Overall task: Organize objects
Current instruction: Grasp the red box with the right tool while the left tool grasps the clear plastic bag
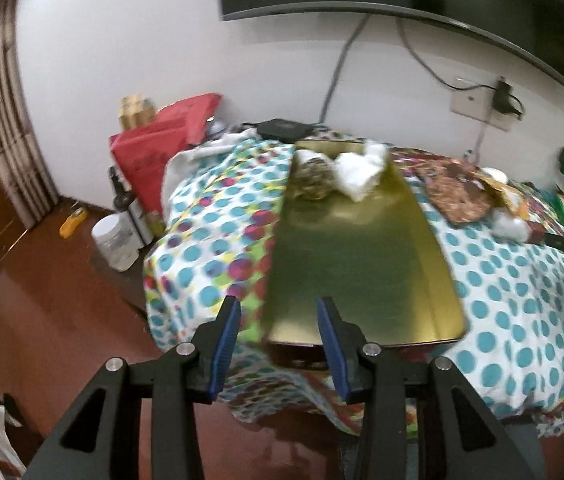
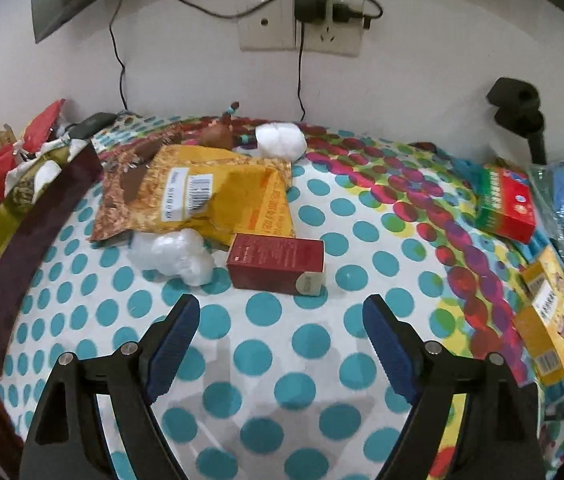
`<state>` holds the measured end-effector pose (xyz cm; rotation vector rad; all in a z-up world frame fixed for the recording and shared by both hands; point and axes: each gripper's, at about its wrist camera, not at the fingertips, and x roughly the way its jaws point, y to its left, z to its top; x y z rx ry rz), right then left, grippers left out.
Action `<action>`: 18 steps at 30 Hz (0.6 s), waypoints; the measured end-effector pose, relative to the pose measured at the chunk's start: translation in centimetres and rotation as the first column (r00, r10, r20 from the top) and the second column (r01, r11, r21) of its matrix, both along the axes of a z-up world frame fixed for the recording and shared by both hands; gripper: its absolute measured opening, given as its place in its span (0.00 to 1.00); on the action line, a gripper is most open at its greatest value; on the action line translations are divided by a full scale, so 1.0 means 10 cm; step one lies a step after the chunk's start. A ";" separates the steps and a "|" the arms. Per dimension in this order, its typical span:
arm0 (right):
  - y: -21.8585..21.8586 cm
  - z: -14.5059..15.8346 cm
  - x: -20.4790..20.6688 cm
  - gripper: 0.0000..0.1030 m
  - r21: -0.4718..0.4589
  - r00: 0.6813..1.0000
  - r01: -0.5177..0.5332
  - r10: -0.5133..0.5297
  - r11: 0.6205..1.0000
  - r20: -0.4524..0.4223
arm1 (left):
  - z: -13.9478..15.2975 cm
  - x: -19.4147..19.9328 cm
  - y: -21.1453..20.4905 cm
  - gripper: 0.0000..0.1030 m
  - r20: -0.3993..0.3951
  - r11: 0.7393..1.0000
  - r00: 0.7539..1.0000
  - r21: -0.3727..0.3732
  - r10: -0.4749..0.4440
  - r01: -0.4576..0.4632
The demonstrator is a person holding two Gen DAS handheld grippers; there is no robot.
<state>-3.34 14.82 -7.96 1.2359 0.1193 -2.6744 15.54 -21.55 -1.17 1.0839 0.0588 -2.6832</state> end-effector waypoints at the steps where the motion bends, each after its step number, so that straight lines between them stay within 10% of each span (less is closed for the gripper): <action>1: 0.01 -0.03 -0.04 0.78 -0.004 1.000 0.001 -0.001 1.000 0.004 | 0.02 -0.02 0.07 0.40 0.002 1.000 1.000 0.006 -0.023 0.023; 15: 0.01 -0.22 -0.38 0.78 -0.038 0.999 -0.024 0.025 0.999 0.035 | 0.07 -0.51 0.99 0.40 0.050 0.970 0.968 -0.005 -0.244 0.245; 18: -0.03 -0.24 -0.42 0.66 -0.033 0.999 -0.039 0.040 0.999 0.033 | 0.07 -0.68 1.22 0.40 0.046 0.957 0.956 0.003 -0.290 0.290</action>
